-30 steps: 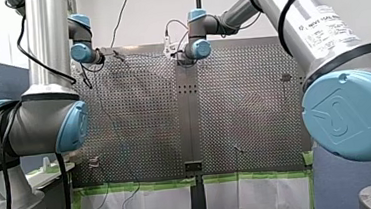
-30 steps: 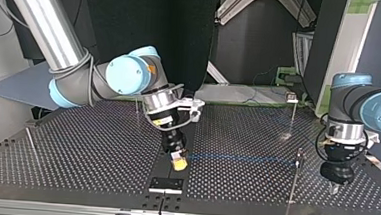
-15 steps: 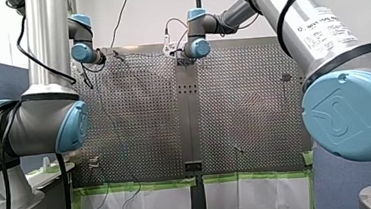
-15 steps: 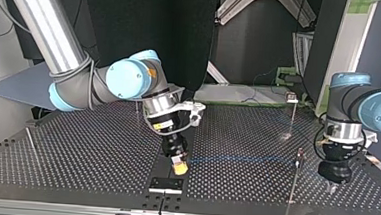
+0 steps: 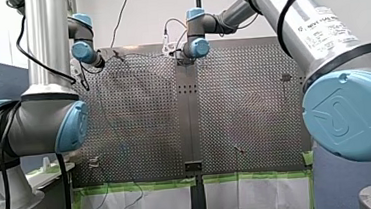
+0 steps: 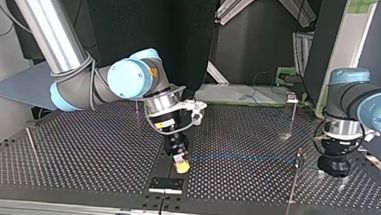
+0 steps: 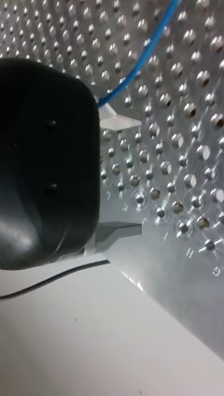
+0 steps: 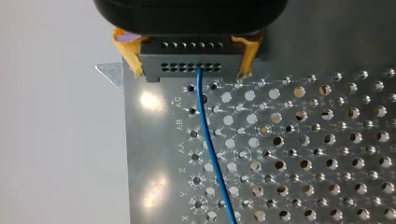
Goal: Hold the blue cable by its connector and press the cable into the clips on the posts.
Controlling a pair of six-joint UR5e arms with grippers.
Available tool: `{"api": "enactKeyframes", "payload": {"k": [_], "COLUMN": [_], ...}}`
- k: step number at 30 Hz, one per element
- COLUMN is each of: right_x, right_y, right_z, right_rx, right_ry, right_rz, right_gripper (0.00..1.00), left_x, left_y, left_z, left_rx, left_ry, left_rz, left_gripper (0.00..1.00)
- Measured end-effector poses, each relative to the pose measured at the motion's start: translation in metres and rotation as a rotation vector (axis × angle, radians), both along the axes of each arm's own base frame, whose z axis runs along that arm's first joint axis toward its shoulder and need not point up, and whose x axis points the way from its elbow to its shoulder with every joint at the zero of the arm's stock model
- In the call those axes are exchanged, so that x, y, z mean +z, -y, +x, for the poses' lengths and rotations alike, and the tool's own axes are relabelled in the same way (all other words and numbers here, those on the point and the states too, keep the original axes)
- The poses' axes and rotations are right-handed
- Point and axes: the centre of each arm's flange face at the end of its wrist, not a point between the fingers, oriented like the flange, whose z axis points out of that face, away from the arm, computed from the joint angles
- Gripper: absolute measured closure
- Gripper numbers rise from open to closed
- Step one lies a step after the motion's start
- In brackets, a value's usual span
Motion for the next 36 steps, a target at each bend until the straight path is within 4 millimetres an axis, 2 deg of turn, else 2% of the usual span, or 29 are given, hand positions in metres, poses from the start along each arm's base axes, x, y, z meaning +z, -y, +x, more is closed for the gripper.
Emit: {"api": "enactKeyframes", "payload": {"k": [6, 12, 21, 36], "right_x": [-0.001, -0.001, -0.001, -0.002], "right_y": [-0.001, -0.002, -0.002, -0.003], "right_z": [0.001, 0.001, 0.000, 0.000], "right_rx": [0.001, 0.002, 0.001, 0.001], "right_ry": [-0.005, -0.006, -0.010, -0.017], "right_rz": [0.003, 0.003, 0.002, 0.007], "right_gripper": [1.00, 1.00, 1.00, 1.00], "left_x": [-0.004, -0.009, -0.015, 0.021], "left_y": [0.008, 0.017, 0.043, 0.070], "left_z": [-0.016, -0.044, -0.084, -0.139], "left_rx": [0.035, 0.032, -0.053, -0.091], "left_ry": [-0.057, -0.117, -0.182, -0.196], "left_rz": [0.041, 0.069, 0.040, 0.052], "left_gripper": [0.02, 0.02, 0.02, 0.02]}}
